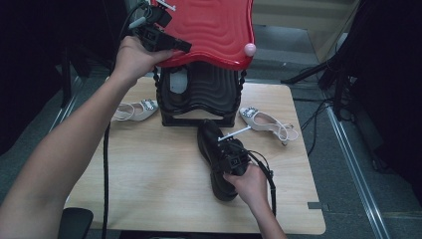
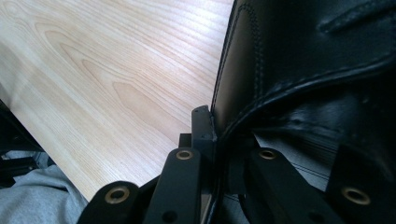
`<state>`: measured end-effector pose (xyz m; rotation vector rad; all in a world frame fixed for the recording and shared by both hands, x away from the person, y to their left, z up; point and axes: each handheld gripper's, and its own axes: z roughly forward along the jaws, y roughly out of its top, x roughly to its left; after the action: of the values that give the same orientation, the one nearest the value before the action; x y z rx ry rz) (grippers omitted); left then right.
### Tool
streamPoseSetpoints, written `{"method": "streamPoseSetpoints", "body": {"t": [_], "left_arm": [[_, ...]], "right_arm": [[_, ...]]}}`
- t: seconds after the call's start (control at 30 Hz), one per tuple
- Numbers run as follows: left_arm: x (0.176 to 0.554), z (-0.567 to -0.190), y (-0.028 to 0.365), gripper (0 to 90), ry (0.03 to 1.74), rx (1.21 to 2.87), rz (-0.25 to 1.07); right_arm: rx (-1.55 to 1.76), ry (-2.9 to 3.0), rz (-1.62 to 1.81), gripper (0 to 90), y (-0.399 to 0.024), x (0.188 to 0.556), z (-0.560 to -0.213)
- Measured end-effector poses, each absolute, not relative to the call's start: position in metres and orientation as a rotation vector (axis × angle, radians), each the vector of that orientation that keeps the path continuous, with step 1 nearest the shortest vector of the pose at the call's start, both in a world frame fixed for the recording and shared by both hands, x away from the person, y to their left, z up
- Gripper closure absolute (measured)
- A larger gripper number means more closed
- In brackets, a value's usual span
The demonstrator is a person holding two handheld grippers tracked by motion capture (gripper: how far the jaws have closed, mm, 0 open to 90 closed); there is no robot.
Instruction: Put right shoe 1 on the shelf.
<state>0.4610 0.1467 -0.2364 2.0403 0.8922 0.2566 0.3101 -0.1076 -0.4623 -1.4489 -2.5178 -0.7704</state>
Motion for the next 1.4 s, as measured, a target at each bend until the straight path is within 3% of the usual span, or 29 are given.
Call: {"method": "streamPoseSetpoints", "body": {"t": [0.47,1.0,1.4], "left_arm": [[0.461,-0.237,0.145,90.0,0.904,2.063,0.279],[0.461,-0.237,0.145,90.0,0.909,2.061,0.277],[0.461,-0.237,0.146,90.0,0.906,2.062,0.277]], "right_arm": [[-1.443,-2.449,-0.903,87.9,-0.128,0.307,-0.434],[-1.362,-2.486,-1.046,87.8,-0.131,0.293,-0.375],[-1.447,-2.572,-1.110,87.8,-0.127,0.333,-0.346]]}}
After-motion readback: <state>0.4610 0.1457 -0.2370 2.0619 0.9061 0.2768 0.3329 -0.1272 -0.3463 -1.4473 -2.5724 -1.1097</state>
